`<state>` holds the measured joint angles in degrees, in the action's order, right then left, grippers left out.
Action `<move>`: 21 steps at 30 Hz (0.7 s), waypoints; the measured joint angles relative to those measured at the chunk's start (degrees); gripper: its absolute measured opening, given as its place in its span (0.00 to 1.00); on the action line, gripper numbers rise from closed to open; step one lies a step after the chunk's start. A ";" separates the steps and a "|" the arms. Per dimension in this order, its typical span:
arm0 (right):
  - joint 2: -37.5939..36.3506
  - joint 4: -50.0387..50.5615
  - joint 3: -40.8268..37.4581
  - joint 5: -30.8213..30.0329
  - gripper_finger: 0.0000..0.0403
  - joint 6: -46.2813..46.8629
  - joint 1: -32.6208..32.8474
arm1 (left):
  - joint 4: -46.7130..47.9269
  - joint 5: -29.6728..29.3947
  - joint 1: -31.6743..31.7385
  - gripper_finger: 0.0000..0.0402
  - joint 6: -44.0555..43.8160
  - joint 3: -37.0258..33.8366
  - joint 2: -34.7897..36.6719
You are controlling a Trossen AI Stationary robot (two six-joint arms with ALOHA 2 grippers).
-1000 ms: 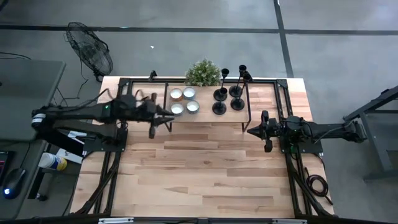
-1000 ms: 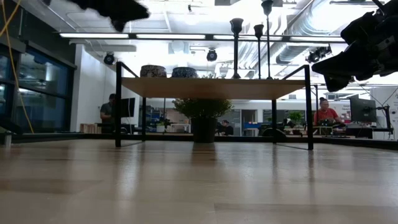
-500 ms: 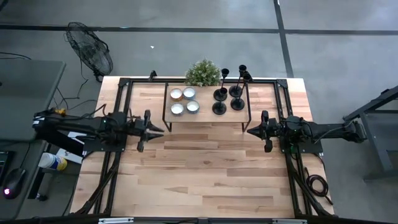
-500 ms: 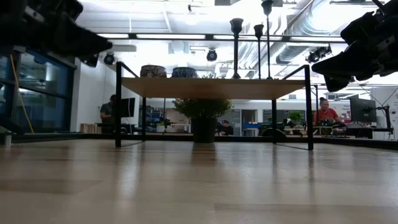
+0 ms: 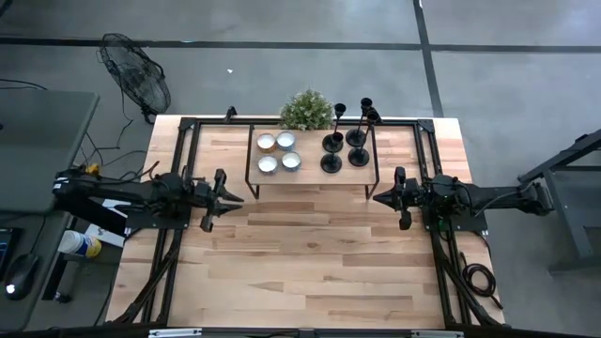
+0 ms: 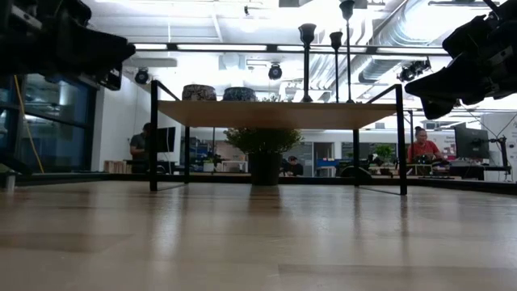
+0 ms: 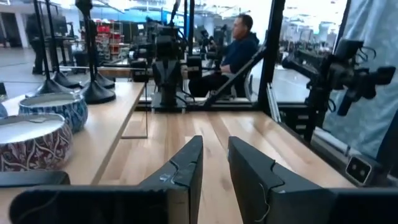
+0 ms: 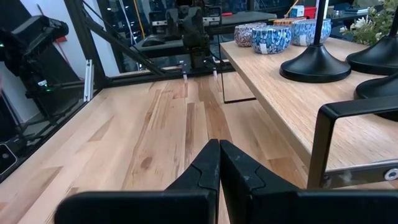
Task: Pick & Place candle stick holders
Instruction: Return to Home Position
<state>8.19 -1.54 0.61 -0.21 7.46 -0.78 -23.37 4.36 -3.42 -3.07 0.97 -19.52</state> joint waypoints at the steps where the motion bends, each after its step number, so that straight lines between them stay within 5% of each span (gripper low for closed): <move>1: 0.02 0.00 -0.01 0.00 0.00 -0.01 0.02 | 0.36 0.00 0.00 0.18 0.20 -0.02 0.49; 12: 0.11 0.00 -0.01 0.00 0.00 0.00 0.02 | 3.61 -2.16 0.02 0.18 0.35 -0.20 11.48; 21: 0.11 0.02 -0.01 0.00 0.00 0.00 0.02 | 17.61 -2.17 0.02 0.18 0.41 -0.28 19.22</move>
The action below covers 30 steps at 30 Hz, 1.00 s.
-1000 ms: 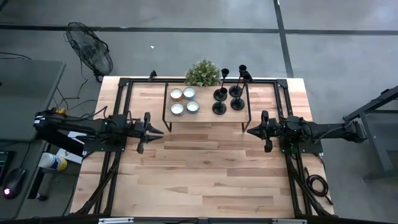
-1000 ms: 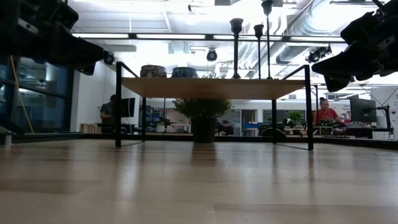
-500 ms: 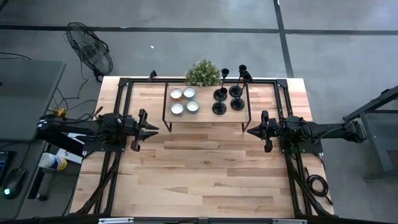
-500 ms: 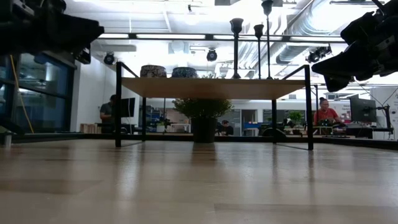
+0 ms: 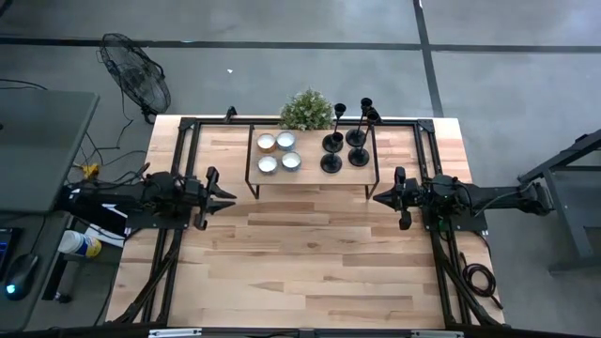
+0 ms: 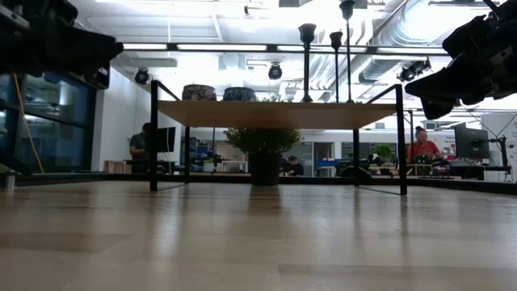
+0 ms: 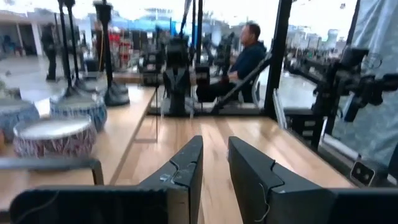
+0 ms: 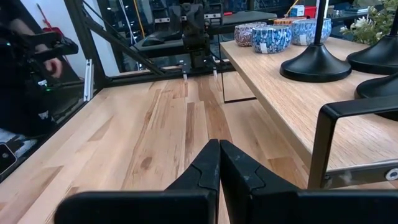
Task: Pick & Place candle stick holders
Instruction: Return to Home Position
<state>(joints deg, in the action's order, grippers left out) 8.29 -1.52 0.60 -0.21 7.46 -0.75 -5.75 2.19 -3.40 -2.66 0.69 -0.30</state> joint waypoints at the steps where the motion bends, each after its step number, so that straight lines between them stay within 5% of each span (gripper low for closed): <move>1: 0.00 0.00 0.00 0.00 0.00 -0.02 0.00 | 0.15 -0.04 0.00 0.18 -0.02 -0.02 -0.11; 30: 0.00 0.00 0.00 -0.02 0.00 -0.02 0.00 | 3.14 -0.21 0.00 0.18 -0.61 -0.02 -0.21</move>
